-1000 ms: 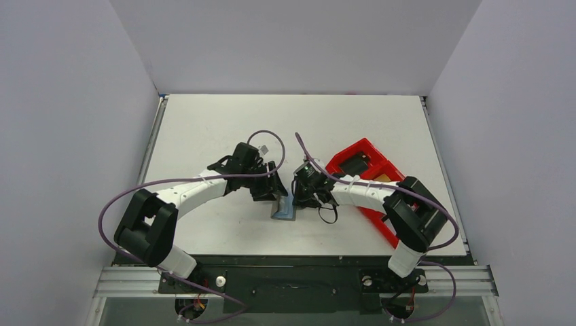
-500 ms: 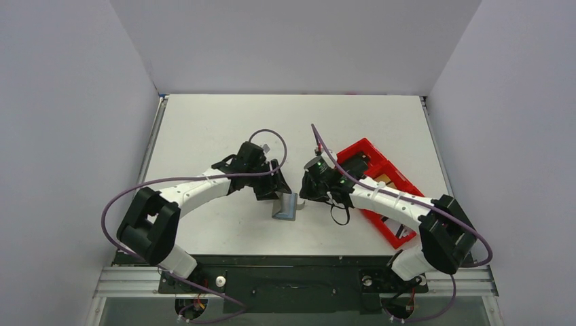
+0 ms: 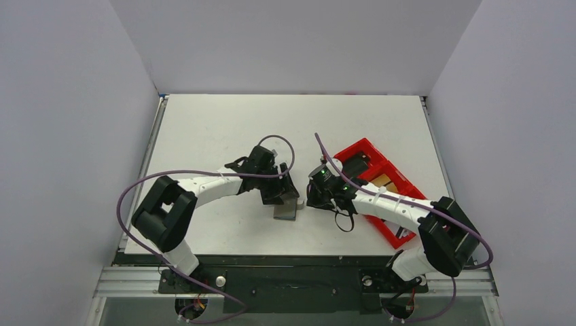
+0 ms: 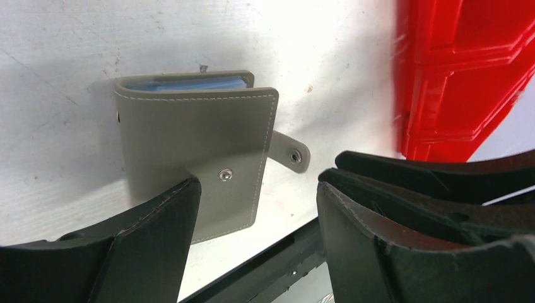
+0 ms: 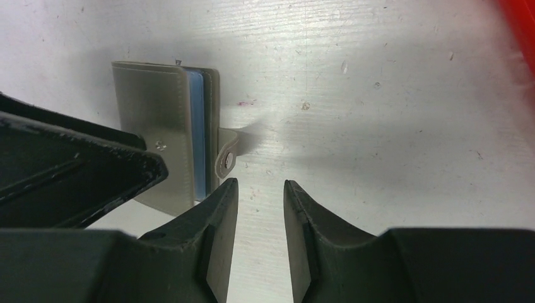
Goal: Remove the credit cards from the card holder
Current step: Close the card holder at the center of the board.
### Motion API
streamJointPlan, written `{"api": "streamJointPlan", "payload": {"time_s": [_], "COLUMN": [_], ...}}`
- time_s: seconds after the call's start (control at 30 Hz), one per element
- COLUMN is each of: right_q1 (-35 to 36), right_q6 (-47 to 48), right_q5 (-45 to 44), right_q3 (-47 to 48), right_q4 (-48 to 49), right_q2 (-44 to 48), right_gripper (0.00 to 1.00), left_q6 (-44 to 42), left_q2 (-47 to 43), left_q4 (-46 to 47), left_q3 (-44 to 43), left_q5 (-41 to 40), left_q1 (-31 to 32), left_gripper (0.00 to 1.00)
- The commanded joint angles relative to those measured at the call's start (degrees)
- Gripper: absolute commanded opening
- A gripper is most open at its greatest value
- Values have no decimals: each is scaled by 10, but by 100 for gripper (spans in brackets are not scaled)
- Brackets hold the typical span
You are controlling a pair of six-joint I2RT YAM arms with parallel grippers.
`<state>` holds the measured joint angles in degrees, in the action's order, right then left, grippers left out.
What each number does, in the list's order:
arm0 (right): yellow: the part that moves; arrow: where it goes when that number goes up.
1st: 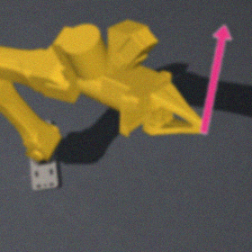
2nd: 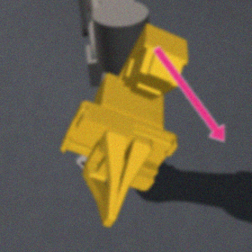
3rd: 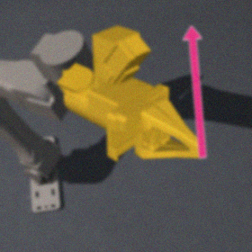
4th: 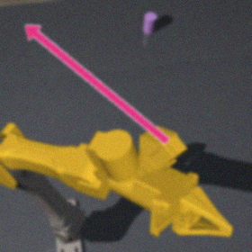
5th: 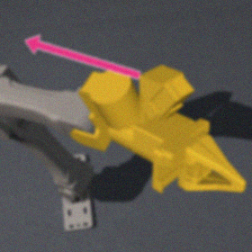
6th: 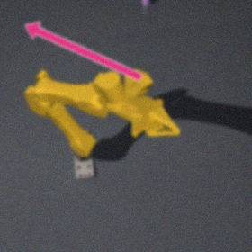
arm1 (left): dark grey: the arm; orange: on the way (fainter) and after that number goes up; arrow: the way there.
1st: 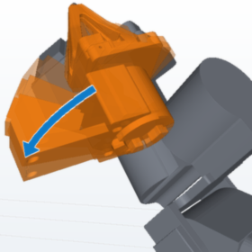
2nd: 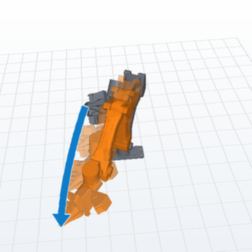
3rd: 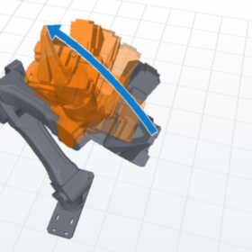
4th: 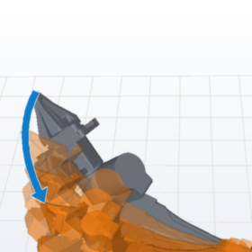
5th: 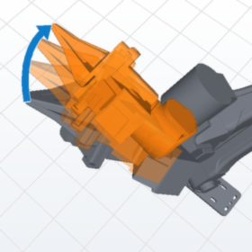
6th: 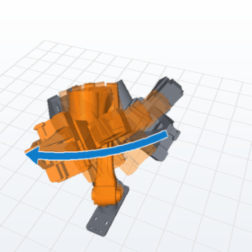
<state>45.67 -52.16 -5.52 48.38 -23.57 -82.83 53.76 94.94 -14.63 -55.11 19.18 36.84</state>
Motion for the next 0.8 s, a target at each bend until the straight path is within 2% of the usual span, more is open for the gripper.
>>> {"api": "streamJointPlan", "payload": {"time_s": [0.0, 0.23, 0.77], "right_q1": [-5, -9, -6], "right_q6": [-13, -22, -31], "right_q5": [6, 5, 34], "right_q3": [-11, -36, -23], "right_q4": [48, 79, 160], "right_q2": [-7, -19, -65], "right_gripper": [29, 25, 25], "left_q6": [24, 48, 53], "left_q2": [22, 48, 28], "left_q4": [49, 68, 59], "left_q3": [1, 11, 21], "left_q5": [-14, -30, -43], "left_q1": [1, 1, 0], "left_gripper": [66, 66, 67]}}
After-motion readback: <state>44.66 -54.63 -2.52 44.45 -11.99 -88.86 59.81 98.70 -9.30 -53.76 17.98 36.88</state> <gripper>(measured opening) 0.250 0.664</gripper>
